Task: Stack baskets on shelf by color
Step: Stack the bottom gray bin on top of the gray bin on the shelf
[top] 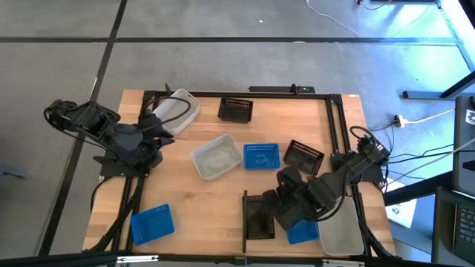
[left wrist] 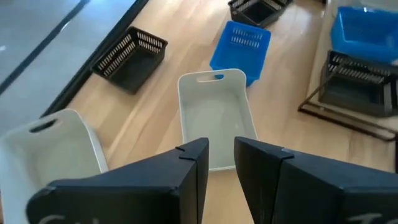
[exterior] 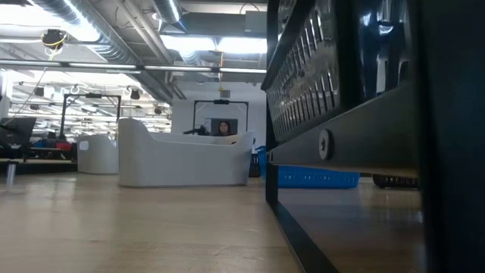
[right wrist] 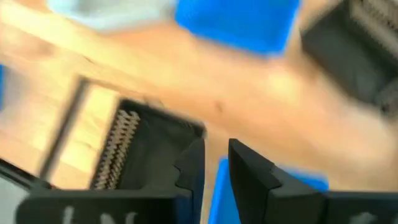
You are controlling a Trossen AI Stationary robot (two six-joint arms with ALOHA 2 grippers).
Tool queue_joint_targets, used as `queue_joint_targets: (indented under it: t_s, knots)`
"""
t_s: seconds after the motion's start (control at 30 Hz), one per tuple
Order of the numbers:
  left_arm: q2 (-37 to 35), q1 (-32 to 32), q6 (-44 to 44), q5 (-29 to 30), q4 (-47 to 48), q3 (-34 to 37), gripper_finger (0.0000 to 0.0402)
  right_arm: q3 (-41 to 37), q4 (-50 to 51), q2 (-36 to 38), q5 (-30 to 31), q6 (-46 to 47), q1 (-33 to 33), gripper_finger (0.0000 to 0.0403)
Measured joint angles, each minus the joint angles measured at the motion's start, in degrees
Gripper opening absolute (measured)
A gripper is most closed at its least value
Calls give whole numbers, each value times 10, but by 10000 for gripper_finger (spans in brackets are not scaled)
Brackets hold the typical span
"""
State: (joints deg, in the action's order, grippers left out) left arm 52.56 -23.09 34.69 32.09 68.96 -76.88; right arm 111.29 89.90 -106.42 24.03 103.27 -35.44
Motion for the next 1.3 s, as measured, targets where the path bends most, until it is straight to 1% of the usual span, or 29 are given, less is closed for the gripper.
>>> queue_joint_targets:
  t_s: [0.07, 0.17, 0.3, 0.47, 0.6, 0.7, 0.97, 1.03, 1.1, 1.17, 1.3]
  knots:
    - [0, 4, 29, 5, 0, 0, 69, 0, 1, 4, 26, -42, 7, 69]
    - [0, 16, 68, 7, 0, 0, 69, 0, 1, 20, 50, -78, 26, 69]
    - [4, 33, 93, 7, 0, 0, 69, 0, 1, 45, 100, -144, 55, 69]
    - [4, 50, 127, 7, 0, 0, 69, 0, 1, 90, 129, -294, 100, 69]
    - [23, 74, 172, 6, 1, 0, 69, 0, 1, 120, 113, -395, 148, 69]
    - [43, 97, 192, -11, 1, 0, 69, 0, 2, 139, 91, -462, 183, 69]
    - [115, 174, 190, -95, 1, 0, 69, 0, 1, 154, -38, -688, 261, 63]
    - [142, 200, 188, -126, 1, 0, 69, -1, 1, 154, -61, -716, 273, 63]
    - [170, 225, 188, -153, 1, 0, 69, -1, 1, 154, -66, -736, 278, 63]
    - [199, 250, 183, -167, -1, 0, 69, -1, 1, 154, -63, -751, 279, 63]
    - [258, 293, 119, -219, -13, 0, 69, -1, 1, 156, -64, -769, 278, 63]
